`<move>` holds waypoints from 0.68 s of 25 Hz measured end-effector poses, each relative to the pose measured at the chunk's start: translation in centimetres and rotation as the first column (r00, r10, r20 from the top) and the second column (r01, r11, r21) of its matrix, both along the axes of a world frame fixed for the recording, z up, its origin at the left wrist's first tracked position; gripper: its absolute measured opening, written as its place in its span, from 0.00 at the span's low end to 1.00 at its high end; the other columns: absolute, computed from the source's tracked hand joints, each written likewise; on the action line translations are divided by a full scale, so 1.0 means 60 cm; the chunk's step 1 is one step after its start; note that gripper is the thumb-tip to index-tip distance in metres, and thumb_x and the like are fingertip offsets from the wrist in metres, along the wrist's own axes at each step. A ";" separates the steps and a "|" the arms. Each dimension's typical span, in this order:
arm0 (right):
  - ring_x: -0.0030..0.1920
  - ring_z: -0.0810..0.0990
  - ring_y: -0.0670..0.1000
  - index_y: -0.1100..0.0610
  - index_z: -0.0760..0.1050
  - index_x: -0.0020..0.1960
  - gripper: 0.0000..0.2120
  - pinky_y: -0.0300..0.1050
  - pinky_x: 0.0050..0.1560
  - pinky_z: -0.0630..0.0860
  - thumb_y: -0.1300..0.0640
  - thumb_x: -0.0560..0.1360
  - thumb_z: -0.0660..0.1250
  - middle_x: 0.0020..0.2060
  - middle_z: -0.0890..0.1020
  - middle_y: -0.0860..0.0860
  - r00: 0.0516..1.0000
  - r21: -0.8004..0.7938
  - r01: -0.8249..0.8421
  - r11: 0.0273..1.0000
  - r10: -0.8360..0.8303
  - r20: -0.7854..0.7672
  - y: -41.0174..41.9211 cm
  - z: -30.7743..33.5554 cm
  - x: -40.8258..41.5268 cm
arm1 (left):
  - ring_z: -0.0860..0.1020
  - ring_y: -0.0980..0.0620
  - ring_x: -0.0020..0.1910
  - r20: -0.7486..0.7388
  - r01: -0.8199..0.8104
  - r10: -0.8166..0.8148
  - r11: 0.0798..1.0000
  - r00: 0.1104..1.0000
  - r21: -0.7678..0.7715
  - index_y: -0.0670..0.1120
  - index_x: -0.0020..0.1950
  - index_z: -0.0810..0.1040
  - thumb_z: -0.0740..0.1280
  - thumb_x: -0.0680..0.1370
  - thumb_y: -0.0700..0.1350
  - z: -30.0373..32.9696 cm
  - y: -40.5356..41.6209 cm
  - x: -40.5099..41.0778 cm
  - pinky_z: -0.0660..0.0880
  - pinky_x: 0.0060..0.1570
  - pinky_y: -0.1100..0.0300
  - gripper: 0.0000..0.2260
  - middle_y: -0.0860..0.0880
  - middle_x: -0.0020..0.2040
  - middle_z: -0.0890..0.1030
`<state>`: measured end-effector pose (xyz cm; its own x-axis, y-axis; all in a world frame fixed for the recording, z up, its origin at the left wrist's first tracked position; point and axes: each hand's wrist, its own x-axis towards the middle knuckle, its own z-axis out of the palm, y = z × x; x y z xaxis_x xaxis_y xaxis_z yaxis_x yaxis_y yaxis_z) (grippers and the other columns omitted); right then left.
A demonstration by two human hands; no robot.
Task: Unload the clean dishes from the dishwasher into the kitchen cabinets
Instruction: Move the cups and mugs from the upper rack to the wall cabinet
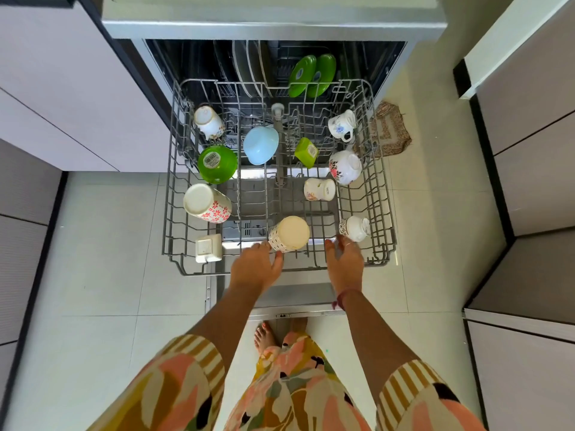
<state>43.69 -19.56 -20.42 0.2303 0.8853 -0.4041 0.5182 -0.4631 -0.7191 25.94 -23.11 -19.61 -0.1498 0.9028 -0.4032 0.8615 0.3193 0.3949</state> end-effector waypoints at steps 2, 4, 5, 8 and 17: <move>0.60 0.77 0.56 0.61 0.71 0.65 0.21 0.41 0.52 0.73 0.54 0.76 0.68 0.60 0.78 0.57 0.907 -0.063 0.404 0.913 -0.408 -0.105 0.039 0.009 0.004 | 0.76 0.46 0.55 0.004 -0.020 0.020 0.995 1.000 0.093 0.42 0.63 0.74 0.59 0.79 0.56 0.013 0.057 -0.004 0.77 0.52 0.52 0.21 0.43 0.58 0.77; 0.56 0.79 0.58 0.63 0.72 0.63 0.23 0.45 0.53 0.76 0.52 0.73 0.71 0.57 0.80 0.58 0.766 -0.168 0.598 0.783 -0.621 -0.168 0.075 -0.002 0.007 | 0.75 0.45 0.56 -0.005 -0.007 0.007 0.987 1.000 0.160 0.41 0.63 0.72 0.60 0.79 0.58 0.026 0.125 0.000 0.76 0.53 0.50 0.22 0.43 0.58 0.75; 0.54 0.80 0.59 0.62 0.72 0.63 0.25 0.49 0.55 0.78 0.50 0.71 0.73 0.56 0.80 0.58 0.717 -0.225 0.633 0.741 -0.670 -0.191 0.091 -0.013 0.009 | 0.75 0.44 0.57 -0.008 0.007 -0.006 0.984 1.000 0.179 0.41 0.65 0.72 0.61 0.78 0.58 0.032 0.159 0.008 0.76 0.54 0.49 0.24 0.43 0.58 0.75; 0.49 0.81 0.58 0.56 0.73 0.62 0.28 0.60 0.46 0.81 0.45 0.68 0.75 0.52 0.81 0.55 0.634 -0.388 0.651 0.652 -0.749 -0.194 0.118 -0.042 0.014 | 0.72 0.43 0.62 -0.007 0.081 -0.080 0.983 0.997 0.164 0.41 0.69 0.68 0.64 0.77 0.59 0.032 0.244 0.043 0.73 0.59 0.49 0.28 0.41 0.63 0.73; 0.55 0.79 0.58 0.58 0.71 0.63 0.37 0.60 0.51 0.80 0.41 0.62 0.78 0.56 0.80 0.55 0.461 -0.389 0.785 0.483 -0.874 -0.155 0.136 -0.117 -0.018 | 0.67 0.40 0.67 -0.066 0.307 -0.314 0.946 0.947 -0.103 0.42 0.71 0.62 0.76 0.68 0.54 -0.075 0.364 0.107 0.70 0.61 0.45 0.38 0.41 0.68 0.67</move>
